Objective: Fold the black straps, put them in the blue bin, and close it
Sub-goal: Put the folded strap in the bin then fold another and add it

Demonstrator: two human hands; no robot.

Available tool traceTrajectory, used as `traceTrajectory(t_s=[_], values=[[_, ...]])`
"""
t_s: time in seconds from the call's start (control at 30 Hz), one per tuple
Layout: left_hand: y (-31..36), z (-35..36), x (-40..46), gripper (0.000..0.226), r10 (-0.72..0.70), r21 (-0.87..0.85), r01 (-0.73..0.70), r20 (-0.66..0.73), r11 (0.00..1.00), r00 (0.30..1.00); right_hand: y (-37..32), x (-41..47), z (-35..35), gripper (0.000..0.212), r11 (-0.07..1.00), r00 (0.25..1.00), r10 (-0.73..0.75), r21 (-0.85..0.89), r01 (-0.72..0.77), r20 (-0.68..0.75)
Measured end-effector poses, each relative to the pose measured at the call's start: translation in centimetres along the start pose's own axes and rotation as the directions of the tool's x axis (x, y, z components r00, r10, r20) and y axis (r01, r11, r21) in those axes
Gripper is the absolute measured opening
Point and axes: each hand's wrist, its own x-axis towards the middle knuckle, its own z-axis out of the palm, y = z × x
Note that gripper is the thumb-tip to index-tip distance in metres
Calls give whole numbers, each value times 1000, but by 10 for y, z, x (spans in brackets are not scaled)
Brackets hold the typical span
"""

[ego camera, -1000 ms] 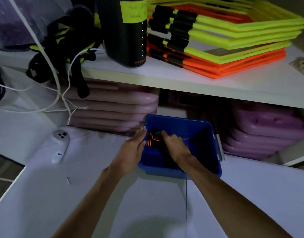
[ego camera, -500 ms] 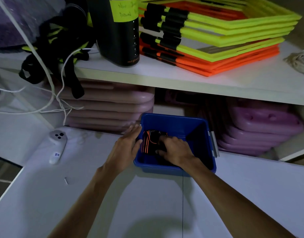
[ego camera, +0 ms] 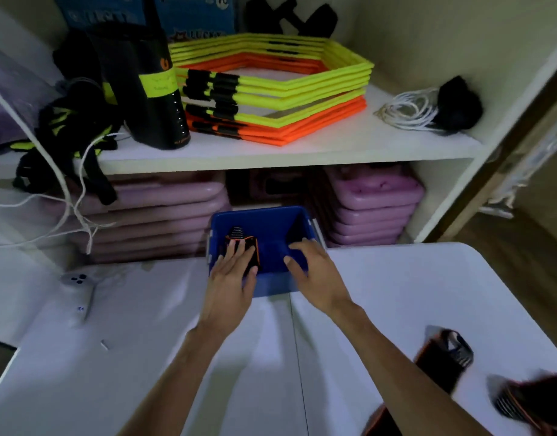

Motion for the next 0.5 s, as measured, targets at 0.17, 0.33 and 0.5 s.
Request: traceTrajectory(t_s=[0.17, 0.33, 0.5], values=[[55, 43, -44, 61, 134, -5, -135, 173, 991, 976, 32, -93, -30, 45, 980, 973, 197, -1, -198, -124], [115, 90, -83, 70, 258, -50, -257, 347, 965, 902, 79, -187, -61, 54, 906, 897, 409, -41, -421, -167], [174, 131, -113, 70, 357, -108, -352, 502, 930, 788, 115, -264, -97, 55, 800, 783, 578, -32, -600, -230]])
